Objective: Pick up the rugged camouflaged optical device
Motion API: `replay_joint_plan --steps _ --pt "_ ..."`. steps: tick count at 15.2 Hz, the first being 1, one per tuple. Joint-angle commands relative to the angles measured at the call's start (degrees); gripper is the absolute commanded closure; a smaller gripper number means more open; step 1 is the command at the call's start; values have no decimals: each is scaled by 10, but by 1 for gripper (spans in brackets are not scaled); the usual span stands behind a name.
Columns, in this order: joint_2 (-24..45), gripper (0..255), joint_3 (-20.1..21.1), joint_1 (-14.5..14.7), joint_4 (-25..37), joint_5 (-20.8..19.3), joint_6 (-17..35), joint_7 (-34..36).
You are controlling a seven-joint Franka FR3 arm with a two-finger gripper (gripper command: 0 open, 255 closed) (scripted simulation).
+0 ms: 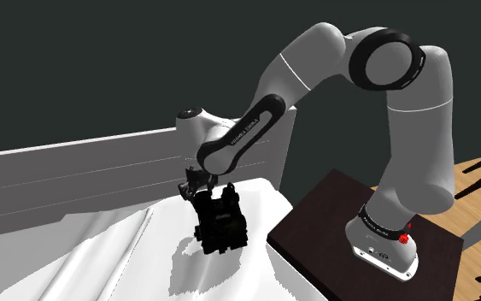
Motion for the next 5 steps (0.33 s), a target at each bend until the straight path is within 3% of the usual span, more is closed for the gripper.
replay_joint_plan --steps 1,5 --pt "-11 255 3 -2 3 5 -14 -2" --pt "-23 255 7 -4 5 10 -26 -5"
